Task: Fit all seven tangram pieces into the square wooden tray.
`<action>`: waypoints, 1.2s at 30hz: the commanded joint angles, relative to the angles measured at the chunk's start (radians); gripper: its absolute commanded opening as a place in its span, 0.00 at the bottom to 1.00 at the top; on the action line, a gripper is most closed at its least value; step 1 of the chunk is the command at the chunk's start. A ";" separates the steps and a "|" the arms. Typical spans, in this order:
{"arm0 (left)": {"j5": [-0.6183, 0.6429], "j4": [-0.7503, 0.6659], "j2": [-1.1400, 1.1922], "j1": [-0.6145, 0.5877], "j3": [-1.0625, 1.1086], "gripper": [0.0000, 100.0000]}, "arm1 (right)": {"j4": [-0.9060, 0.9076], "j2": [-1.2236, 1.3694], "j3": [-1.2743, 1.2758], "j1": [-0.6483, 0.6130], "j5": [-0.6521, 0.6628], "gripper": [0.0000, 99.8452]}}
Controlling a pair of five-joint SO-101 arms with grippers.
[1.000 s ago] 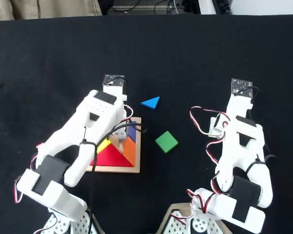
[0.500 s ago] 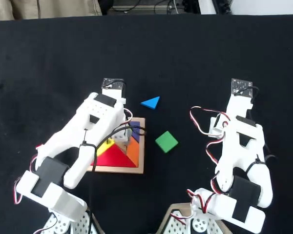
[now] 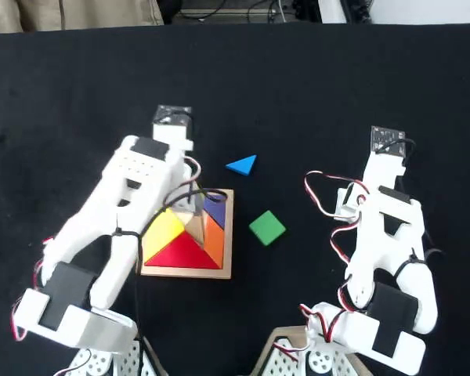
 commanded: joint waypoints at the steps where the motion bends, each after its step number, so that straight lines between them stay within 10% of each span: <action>1: -0.074 -0.071 -0.040 -0.073 -0.030 0.25 | -0.006 -0.015 -0.013 -0.018 0.008 0.15; 22: -0.071 -0.034 0.146 0.062 -0.067 0.25 | -0.006 -0.015 -0.013 -0.018 0.008 0.15; 36: -0.080 0.158 0.057 -0.136 -0.206 0.25 | 0.083 -0.134 -0.013 -0.020 0.008 0.13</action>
